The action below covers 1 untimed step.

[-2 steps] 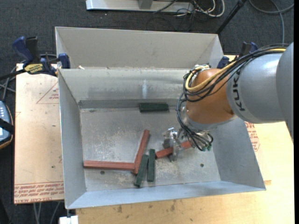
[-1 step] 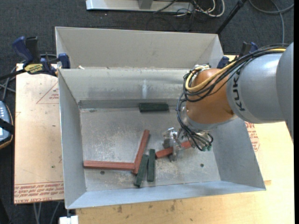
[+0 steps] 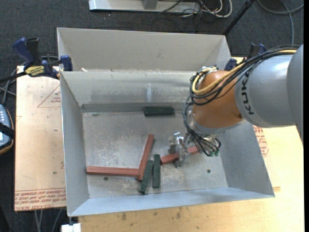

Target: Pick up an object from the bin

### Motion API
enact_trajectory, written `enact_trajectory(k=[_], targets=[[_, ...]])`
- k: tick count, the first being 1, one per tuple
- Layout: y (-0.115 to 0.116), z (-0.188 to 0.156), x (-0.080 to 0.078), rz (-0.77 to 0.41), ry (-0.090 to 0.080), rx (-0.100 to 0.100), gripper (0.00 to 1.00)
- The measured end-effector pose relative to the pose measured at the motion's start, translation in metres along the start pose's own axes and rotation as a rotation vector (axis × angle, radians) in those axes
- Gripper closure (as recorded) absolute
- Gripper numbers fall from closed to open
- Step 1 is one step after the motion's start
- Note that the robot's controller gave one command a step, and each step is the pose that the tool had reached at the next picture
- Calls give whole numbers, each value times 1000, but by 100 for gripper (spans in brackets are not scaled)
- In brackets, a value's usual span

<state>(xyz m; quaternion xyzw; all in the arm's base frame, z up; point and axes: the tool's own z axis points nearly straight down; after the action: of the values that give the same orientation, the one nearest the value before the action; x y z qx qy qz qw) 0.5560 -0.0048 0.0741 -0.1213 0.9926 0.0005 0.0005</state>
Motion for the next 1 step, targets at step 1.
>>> enact_trajectory(k=[1], targets=[[1, -17, 2, 0, 7, -2, 100]])
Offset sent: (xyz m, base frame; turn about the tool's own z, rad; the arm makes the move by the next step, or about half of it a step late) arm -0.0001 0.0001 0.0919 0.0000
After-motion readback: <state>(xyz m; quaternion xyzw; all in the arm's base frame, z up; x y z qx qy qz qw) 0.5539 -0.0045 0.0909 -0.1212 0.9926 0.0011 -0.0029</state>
